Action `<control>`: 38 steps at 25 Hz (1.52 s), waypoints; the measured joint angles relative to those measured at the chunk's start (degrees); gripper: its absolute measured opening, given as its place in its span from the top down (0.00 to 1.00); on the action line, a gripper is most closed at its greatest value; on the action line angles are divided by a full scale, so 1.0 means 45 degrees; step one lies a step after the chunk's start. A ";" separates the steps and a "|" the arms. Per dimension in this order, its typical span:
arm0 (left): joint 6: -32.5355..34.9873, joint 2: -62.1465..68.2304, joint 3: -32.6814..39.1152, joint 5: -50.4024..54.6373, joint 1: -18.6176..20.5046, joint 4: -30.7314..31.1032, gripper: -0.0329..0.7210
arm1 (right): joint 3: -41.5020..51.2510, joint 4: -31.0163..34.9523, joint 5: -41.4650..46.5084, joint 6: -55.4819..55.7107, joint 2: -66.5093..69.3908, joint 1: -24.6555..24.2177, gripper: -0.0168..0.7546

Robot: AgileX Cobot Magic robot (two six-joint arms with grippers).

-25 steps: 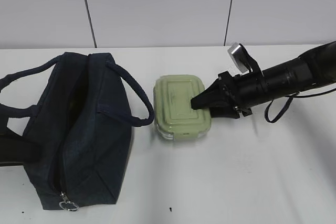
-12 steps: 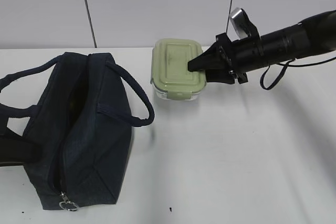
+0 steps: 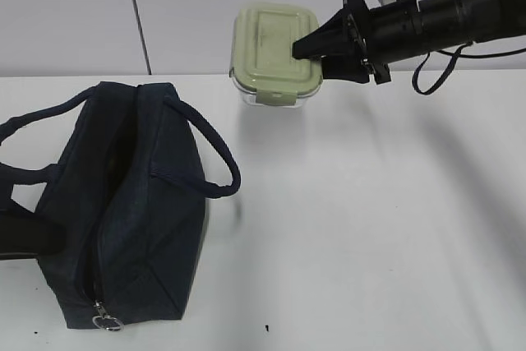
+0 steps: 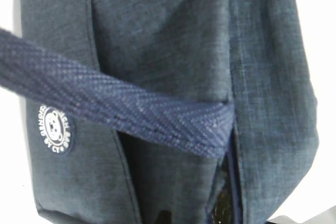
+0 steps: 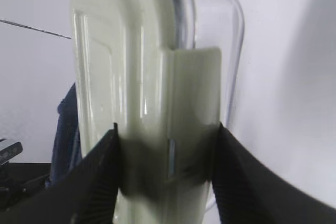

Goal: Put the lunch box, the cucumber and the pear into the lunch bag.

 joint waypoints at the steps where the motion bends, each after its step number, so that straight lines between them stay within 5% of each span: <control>1: 0.0000 0.0000 0.0000 0.0000 0.0000 0.0000 0.97 | 0.0000 0.0000 0.0032 0.0060 -0.0126 0.0034 0.49; 19: 0.0000 0.0000 0.0000 -0.0041 0.0000 0.0000 0.97 | -0.0261 0.0928 0.0258 0.0347 -0.1062 0.4819 0.49; 27: 0.0000 0.0000 0.0000 -0.0056 0.0000 0.0000 0.97 | -0.0261 0.0628 -0.0355 0.0292 -0.0718 0.5354 0.49; 38: 0.0000 0.0000 0.0000 -0.0219 0.0000 -0.0046 0.97 | -0.0261 -0.4950 -0.0788 0.2699 -0.0561 0.5354 0.49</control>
